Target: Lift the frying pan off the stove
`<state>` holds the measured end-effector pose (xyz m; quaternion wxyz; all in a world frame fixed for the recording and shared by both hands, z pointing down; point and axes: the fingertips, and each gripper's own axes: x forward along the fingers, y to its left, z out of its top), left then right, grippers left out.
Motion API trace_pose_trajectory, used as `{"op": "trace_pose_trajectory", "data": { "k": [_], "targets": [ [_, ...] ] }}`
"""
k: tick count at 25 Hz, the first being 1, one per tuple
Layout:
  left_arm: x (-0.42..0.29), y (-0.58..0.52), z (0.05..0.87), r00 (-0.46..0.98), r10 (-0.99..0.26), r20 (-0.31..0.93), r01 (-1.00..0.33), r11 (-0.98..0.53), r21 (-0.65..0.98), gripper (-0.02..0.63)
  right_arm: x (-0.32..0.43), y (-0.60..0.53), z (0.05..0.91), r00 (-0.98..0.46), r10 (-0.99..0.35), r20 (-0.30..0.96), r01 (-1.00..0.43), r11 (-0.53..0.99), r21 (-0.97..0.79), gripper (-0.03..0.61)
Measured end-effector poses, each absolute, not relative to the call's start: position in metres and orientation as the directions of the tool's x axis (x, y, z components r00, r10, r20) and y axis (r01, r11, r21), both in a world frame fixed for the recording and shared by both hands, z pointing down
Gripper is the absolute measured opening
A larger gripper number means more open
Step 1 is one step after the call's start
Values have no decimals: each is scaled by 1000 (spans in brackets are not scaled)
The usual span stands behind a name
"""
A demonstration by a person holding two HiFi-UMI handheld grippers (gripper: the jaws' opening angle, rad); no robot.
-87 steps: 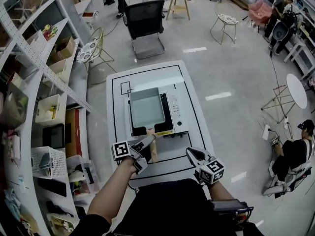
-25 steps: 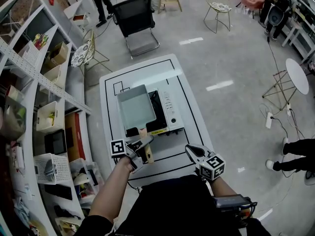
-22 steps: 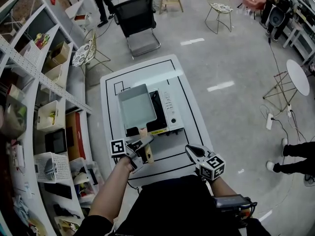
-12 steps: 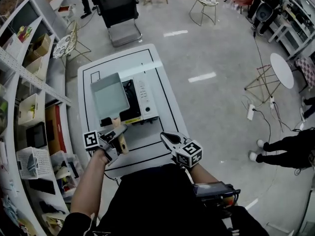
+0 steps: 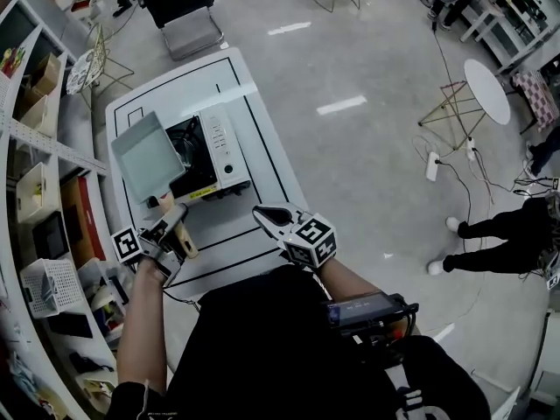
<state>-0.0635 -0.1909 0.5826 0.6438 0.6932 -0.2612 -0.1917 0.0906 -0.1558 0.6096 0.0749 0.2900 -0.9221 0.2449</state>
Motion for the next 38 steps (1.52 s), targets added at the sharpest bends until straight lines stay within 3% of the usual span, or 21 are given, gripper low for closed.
{"op": "trace_pose_trajectory", "data": {
  "k": [14, 38],
  "targets": [
    [-69, -177, 577, 734, -677, 60, -114, -36, 993, 77, 78, -158, 610, -870, -410, 274, -491, 771, -405, 25],
    [-124, -130, 557, 738, -674, 32, -133, -98, 986, 78, 23, -140, 596, -866, -421, 270, -497, 784, -372, 25]
  ]
}}
